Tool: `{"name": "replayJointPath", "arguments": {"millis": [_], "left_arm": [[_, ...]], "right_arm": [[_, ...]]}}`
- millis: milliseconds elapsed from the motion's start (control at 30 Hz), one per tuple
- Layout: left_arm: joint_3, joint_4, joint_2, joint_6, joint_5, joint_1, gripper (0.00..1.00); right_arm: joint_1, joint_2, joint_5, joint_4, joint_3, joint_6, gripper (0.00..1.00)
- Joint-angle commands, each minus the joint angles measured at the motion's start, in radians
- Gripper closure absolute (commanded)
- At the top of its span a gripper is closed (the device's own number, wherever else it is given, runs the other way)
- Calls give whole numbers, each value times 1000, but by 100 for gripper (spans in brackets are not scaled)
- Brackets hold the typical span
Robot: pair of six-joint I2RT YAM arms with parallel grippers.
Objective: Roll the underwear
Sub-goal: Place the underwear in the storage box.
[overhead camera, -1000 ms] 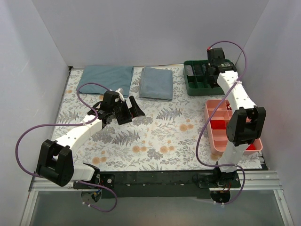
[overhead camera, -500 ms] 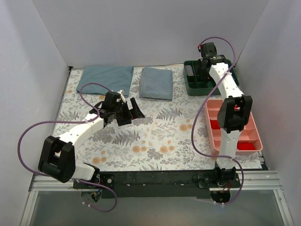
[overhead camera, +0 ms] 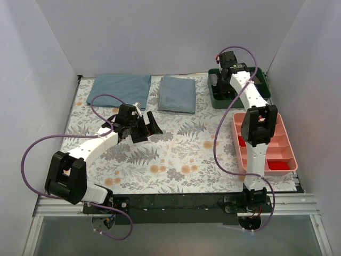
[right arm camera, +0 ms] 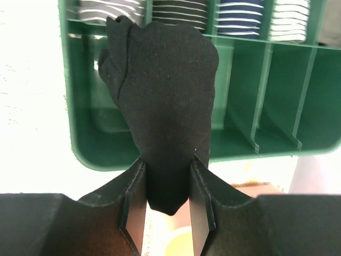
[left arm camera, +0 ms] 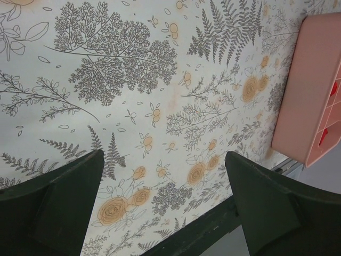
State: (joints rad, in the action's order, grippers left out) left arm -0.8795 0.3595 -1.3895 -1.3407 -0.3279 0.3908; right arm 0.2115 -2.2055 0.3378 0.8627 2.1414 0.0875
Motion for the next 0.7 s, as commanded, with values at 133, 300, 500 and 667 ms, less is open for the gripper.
{"name": "replayJointPath", "arguments": {"millis": [133,300,500,667], "left_arm": [[-18,6,-5,23,-5,-13,2],[-18,9,-9,31,-7,-18,2],[-12,6,-8,23,0,-21,2],[-6,4,-8,20,3,-21,2]], "right_arm": [[25,-59,-6,18,52,14,99],[35,-75,-14,19,49,17,99],[51,-94,-42,15,54,20,99],[51,-112,-66,4,55,11,99]]}}
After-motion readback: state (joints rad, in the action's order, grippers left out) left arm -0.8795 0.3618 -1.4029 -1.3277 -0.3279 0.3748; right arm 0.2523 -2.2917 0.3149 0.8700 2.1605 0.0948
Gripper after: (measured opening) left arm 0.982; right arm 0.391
